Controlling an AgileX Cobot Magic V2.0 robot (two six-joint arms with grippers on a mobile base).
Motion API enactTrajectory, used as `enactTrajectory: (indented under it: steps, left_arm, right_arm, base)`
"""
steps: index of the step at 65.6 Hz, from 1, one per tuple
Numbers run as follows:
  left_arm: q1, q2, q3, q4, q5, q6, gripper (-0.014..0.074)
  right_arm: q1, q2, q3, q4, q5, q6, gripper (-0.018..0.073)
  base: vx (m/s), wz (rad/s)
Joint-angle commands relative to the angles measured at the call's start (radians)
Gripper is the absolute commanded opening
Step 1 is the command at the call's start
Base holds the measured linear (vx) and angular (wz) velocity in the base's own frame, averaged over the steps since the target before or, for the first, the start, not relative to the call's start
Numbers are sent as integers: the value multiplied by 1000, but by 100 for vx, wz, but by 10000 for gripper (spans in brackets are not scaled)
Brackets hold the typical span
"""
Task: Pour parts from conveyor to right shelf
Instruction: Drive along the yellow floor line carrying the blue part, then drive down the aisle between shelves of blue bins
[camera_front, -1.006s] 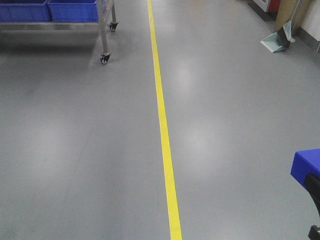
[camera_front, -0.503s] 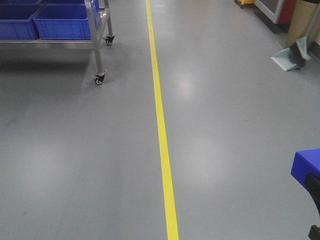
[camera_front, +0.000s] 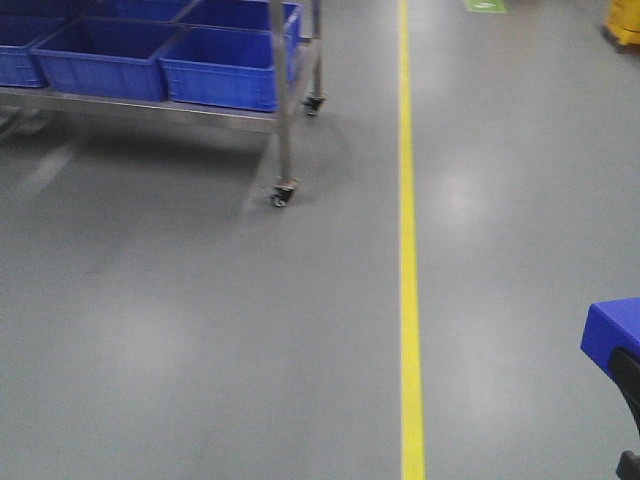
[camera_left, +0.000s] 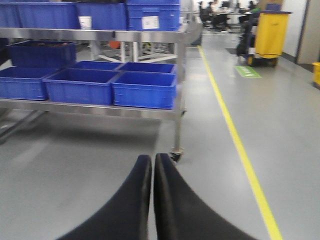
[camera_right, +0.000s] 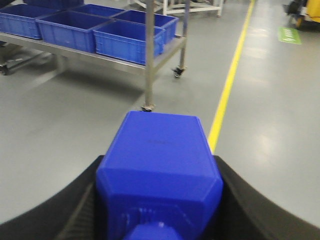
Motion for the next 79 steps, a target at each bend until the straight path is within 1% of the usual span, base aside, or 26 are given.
enactTrajectory:
  steps: [1,49,79]
  left_arm:
    - [-5,16,-20,-8,-79,-8,-6]
    - [-5,16,-20,-8,-79,-8,-6]
    - [-5,16,-20,-8,-79,-8,-6]
  right_arm:
    - [-1,6,-30,-3,-79,-10,-1]
    - [-1,6,-30,-3,-79,-10,-1]
    - [-1,6,-30,-3,-75,-10,-1]
  base:
    - [66,50]
    - [62,44]
    - [62,61]
